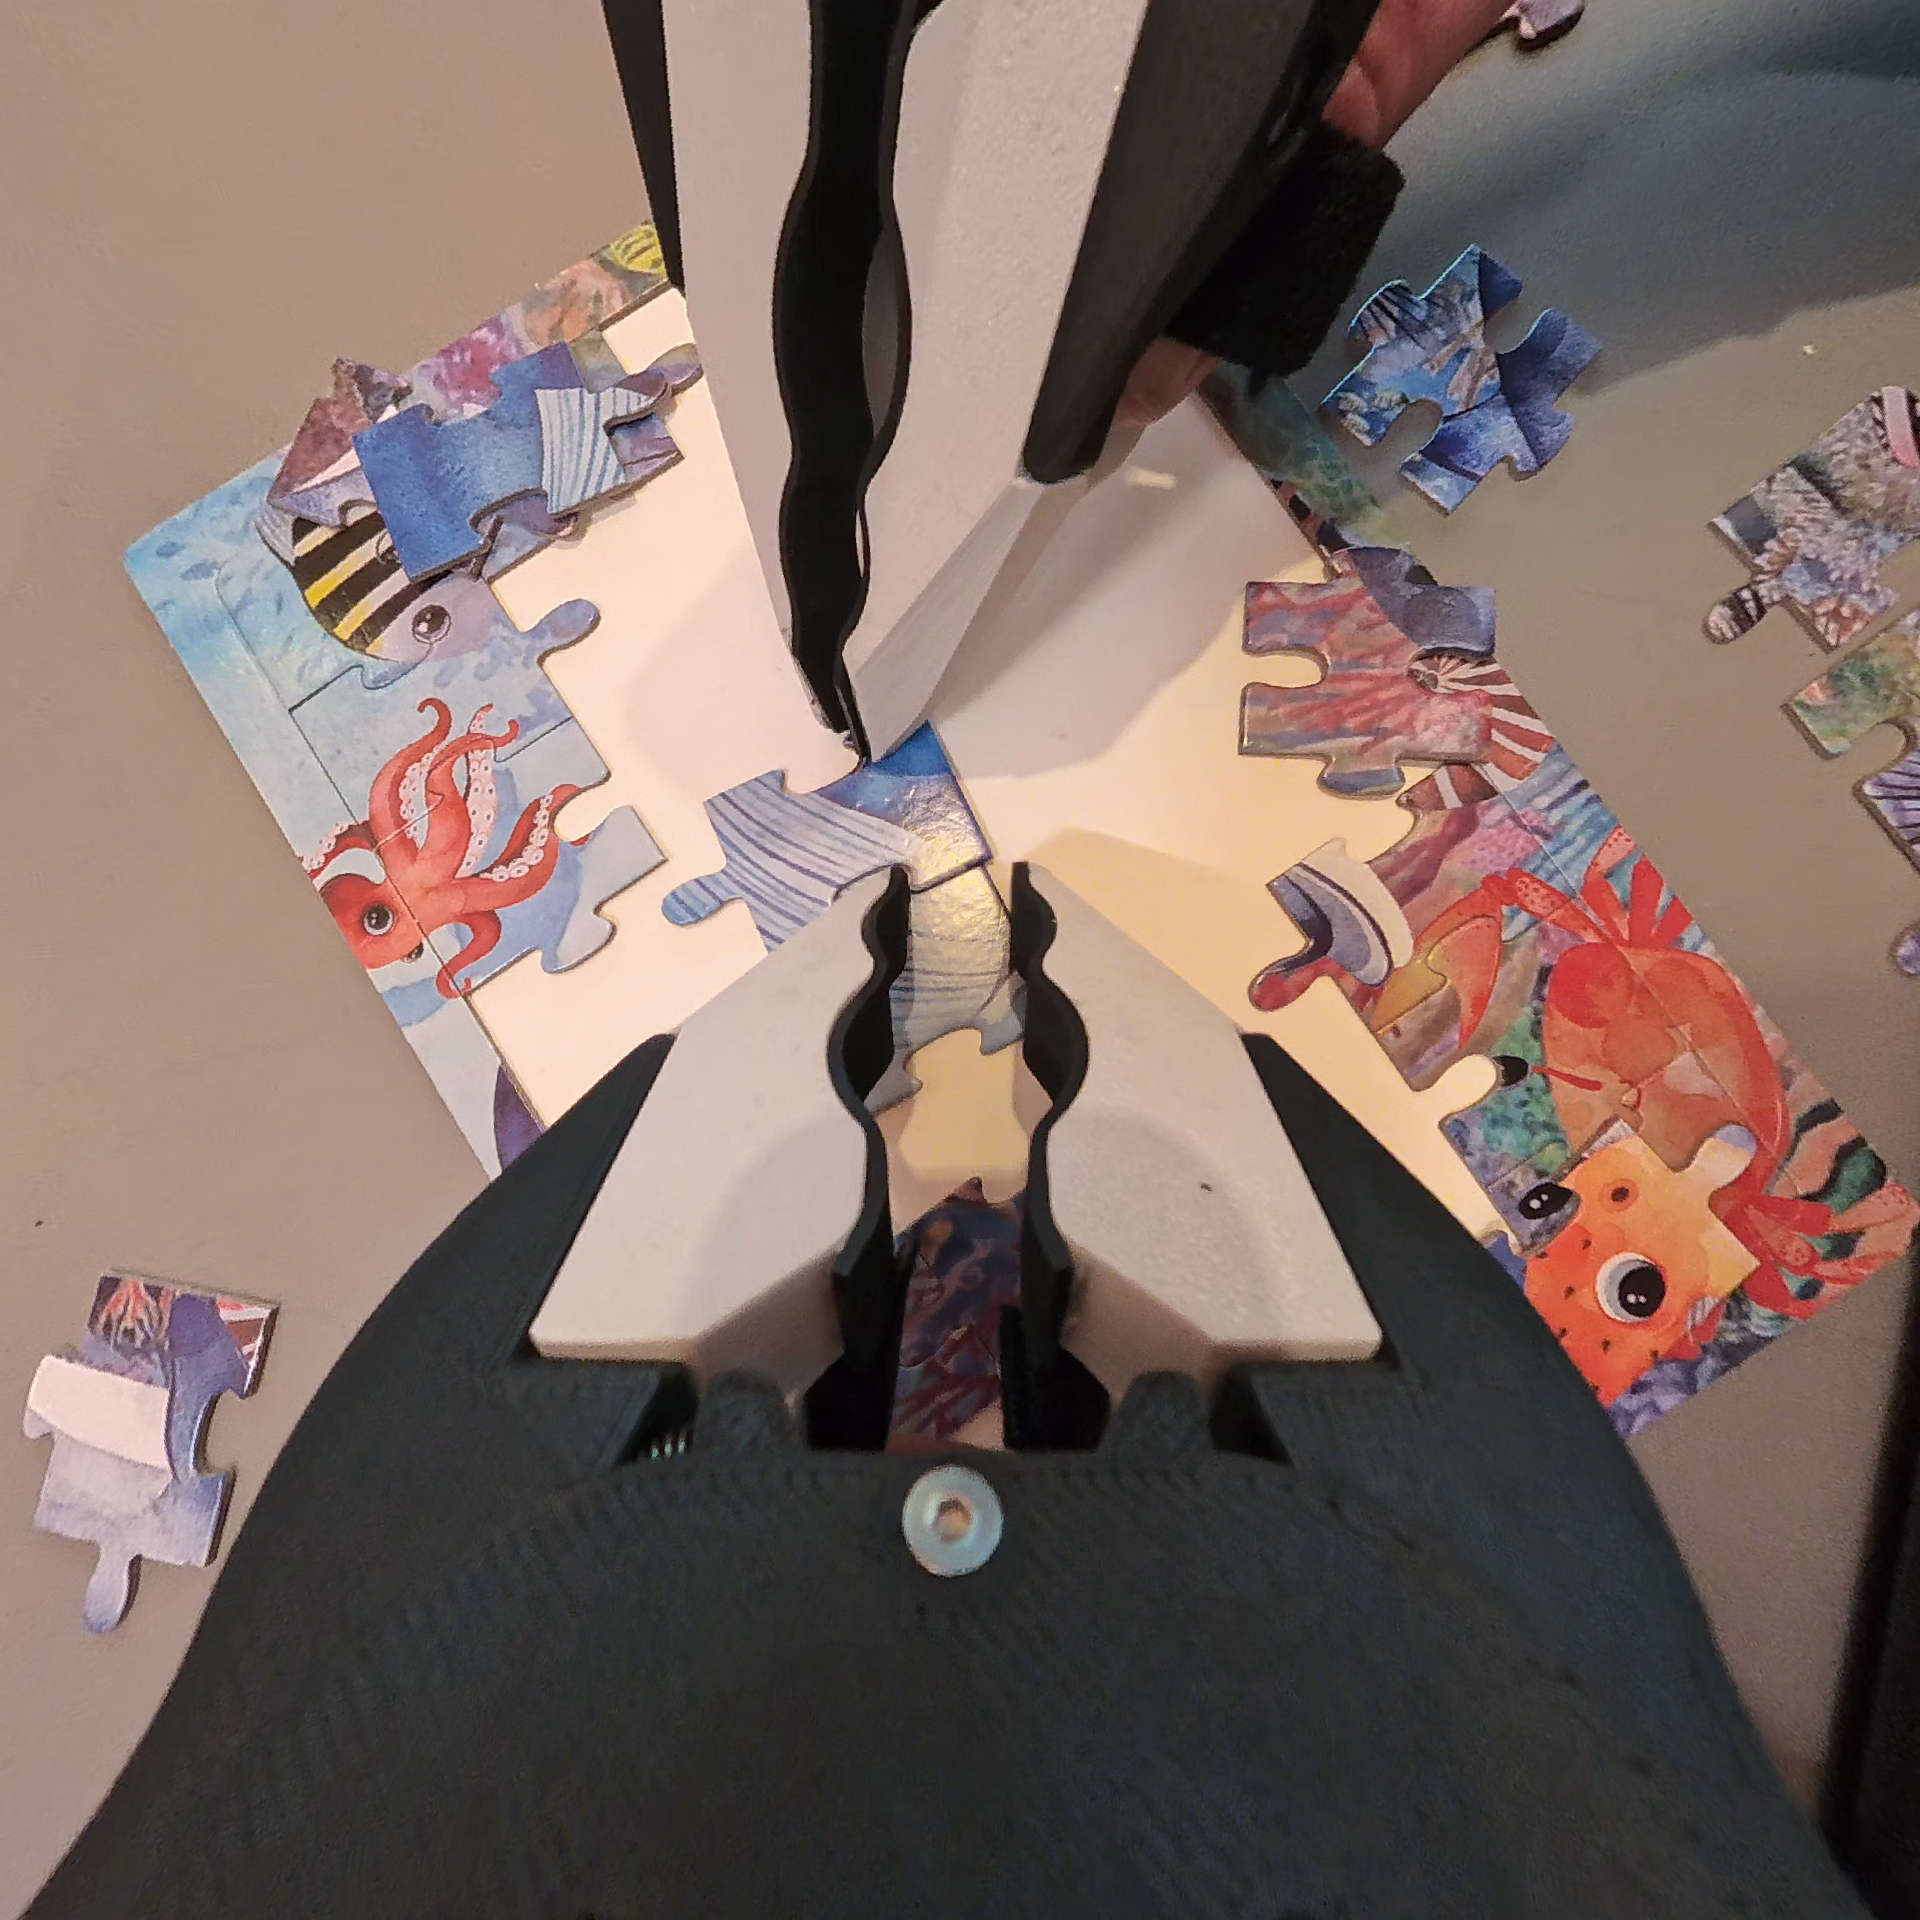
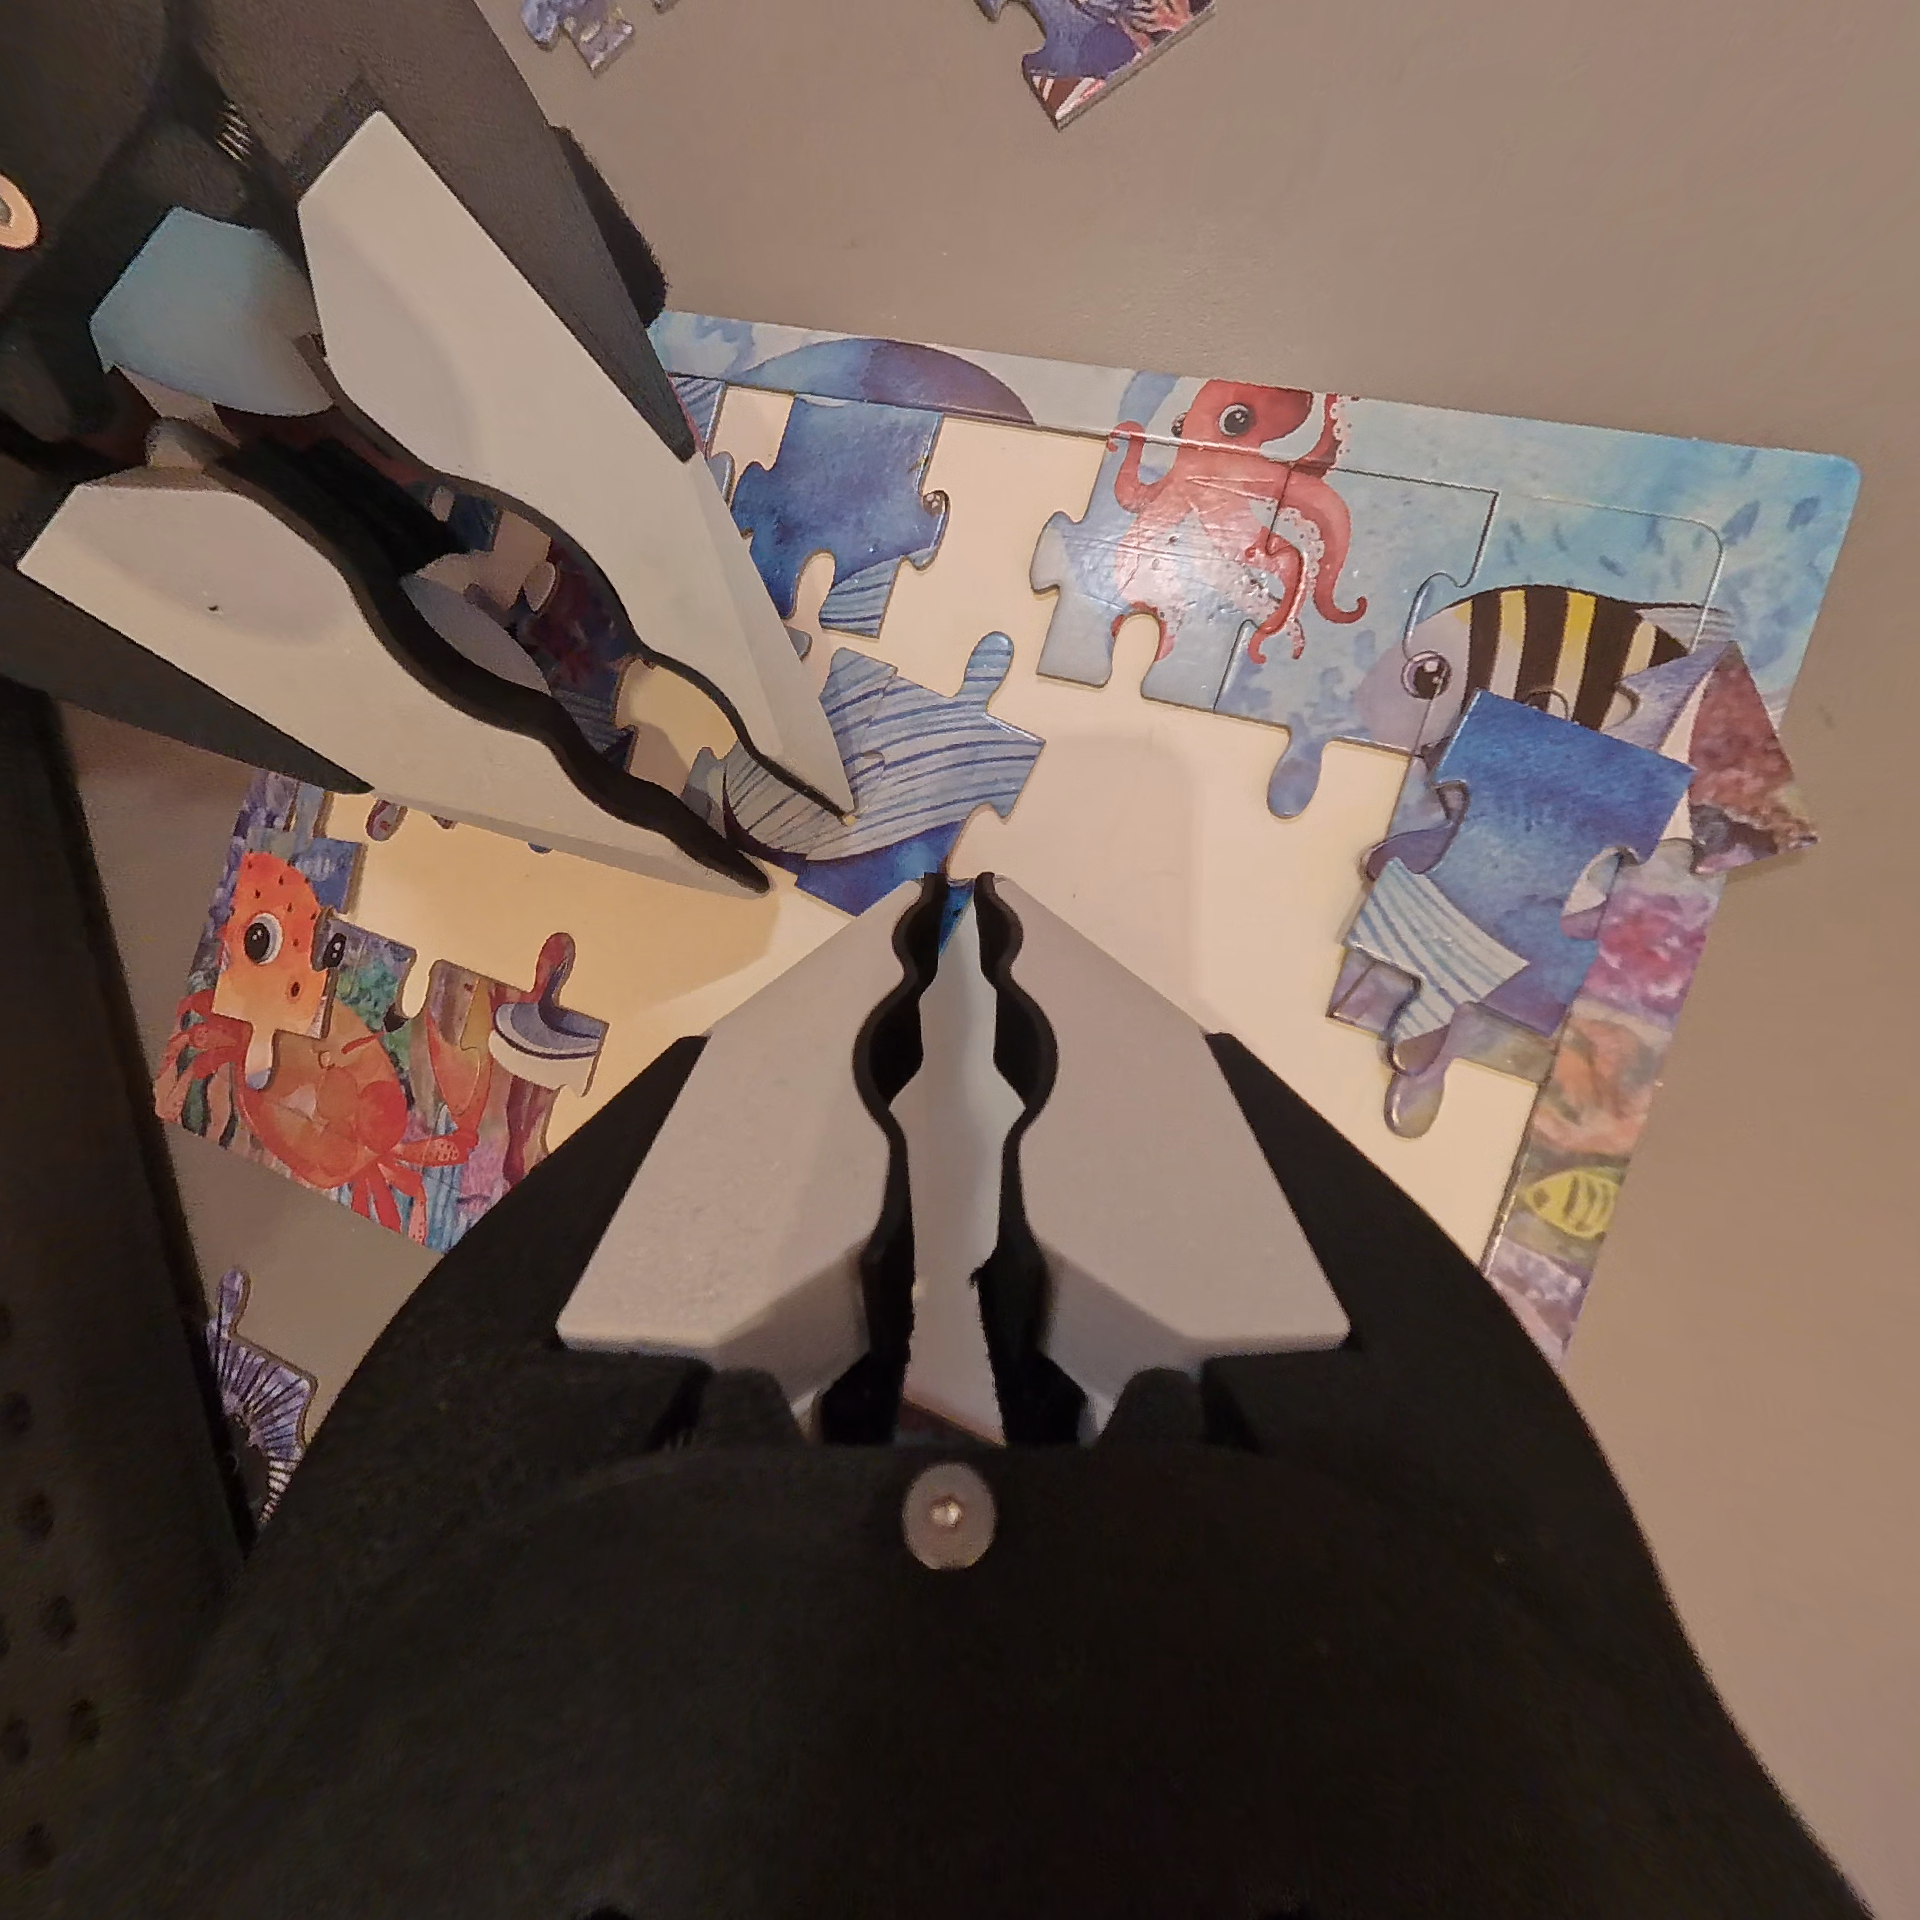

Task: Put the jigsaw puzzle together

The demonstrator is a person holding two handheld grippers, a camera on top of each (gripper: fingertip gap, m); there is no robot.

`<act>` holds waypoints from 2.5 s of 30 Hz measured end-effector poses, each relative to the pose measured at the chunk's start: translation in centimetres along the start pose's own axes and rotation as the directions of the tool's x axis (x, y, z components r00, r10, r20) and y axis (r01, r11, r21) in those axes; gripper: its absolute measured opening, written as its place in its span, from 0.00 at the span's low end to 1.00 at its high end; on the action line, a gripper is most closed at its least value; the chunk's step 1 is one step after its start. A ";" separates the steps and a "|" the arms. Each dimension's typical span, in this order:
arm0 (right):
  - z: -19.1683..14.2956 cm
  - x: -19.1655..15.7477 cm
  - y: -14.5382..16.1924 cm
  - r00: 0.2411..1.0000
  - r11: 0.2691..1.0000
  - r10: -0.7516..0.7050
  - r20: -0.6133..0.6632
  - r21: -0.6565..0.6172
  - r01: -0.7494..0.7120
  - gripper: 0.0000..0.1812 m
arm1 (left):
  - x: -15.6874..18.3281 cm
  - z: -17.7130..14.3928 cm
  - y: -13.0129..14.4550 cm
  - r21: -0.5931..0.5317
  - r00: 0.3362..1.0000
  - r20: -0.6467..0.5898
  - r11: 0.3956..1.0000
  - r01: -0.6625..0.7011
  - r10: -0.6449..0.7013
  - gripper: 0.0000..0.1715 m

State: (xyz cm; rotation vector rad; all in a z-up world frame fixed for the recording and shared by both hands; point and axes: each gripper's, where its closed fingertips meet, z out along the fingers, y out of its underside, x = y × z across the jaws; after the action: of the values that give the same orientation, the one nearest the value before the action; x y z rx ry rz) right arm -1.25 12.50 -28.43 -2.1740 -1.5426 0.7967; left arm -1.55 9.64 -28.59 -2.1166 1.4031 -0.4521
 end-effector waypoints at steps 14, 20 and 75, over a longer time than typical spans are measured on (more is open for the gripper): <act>0.3 0.2 -0.5 0.995 0.997 -0.071 -0.073 0.005 0.071 0.03 | -0.4 -0.1 0.2 -0.005 1.000 0.018 1.000 0.008 -0.008 0.13; -0.6 -0.4 -1.4 0.995 0.994 -0.092 -0.042 0.053 0.094 0.03 | -1.0 -0.7 0.4 0.002 0.999 0.038 1.000 0.015 -0.016 0.14; 0.4 -1.7 -1.6 0.958 0.962 -0.271 -0.096 0.021 0.274 0.00 | -1.0 -0.5 0.8 -0.015 0.999 0.034 1.000 0.024 -0.024 0.17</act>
State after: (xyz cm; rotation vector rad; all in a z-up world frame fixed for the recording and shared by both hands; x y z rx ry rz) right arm -3.07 11.39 -27.37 -1.8900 -1.7185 0.6192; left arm -2.82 10.19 -28.65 -2.1453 1.3677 -0.4137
